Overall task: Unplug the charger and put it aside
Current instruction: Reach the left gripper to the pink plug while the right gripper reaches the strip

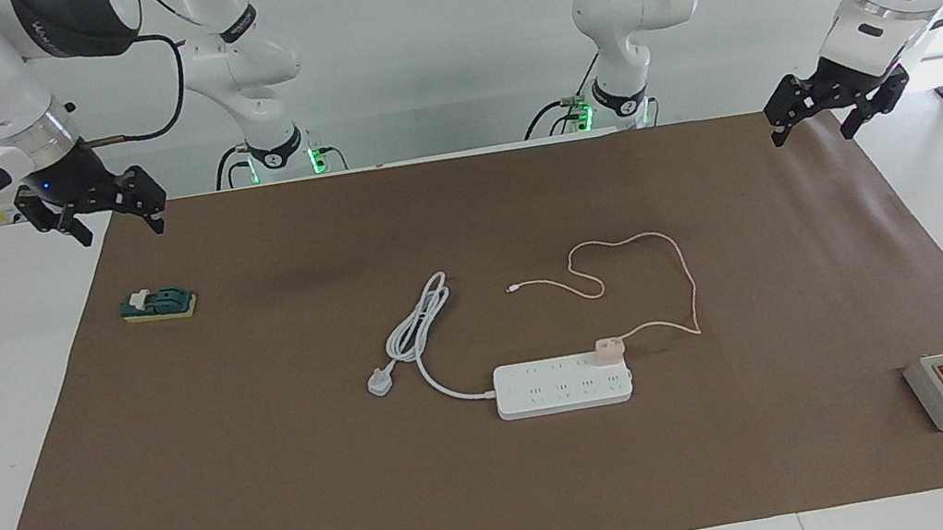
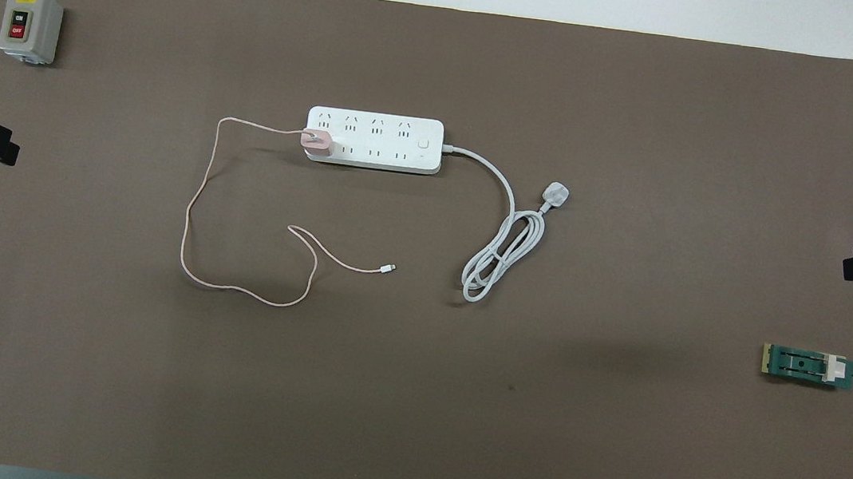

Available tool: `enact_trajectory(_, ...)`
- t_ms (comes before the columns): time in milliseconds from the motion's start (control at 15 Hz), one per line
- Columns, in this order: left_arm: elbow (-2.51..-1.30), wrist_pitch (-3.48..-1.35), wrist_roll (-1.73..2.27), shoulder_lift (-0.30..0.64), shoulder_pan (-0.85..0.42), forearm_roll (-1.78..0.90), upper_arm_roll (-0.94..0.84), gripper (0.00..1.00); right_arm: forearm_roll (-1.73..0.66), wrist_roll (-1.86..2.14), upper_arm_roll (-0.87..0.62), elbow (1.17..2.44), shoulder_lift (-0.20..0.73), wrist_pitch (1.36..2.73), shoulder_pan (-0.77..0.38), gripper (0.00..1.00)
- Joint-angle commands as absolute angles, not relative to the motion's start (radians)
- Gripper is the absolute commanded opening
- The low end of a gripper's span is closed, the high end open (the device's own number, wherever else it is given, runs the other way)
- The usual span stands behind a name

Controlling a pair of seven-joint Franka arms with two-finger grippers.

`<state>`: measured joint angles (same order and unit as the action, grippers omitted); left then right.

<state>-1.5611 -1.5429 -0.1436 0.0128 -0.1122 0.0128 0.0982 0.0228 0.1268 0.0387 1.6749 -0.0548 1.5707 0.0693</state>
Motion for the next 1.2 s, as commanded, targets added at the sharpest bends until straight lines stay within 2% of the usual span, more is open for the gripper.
enact_trajectory(0,-1.600,-1.571,-0.152,-0.015,-0.124,0.029,0.104,1.00,0.025,0.144,0.025,1.684,-0.069,1.555,0.089,1.00)
enact_trajectory(267,-1.601,-1.571,-0.105,-0.015,-0.126,0.029,0.104,1.00,0.025,0.144,0.025,1.684,-0.069,1.555,0.089,1.00)
enact_trajectory(667,-1.595,-1.646,0.528,0.006,-0.208,0.020,0.101,1.00,0.025,0.146,0.026,1.686,-0.080,1.520,0.100,1.00)
enact_trajectory(933,-1.597,-1.673,0.921,0.081,-0.264,-0.002,0.103,1.00,-0.072,-0.139,0.018,1.790,-0.106,1.589,0.075,1.00)
enact_trajectory(1133,-1.598,-1.713,1.078,0.152,-0.297,-0.027,0.101,1.00,-0.138,-0.375,0.011,1.824,-0.088,1.632,0.002,1.00)
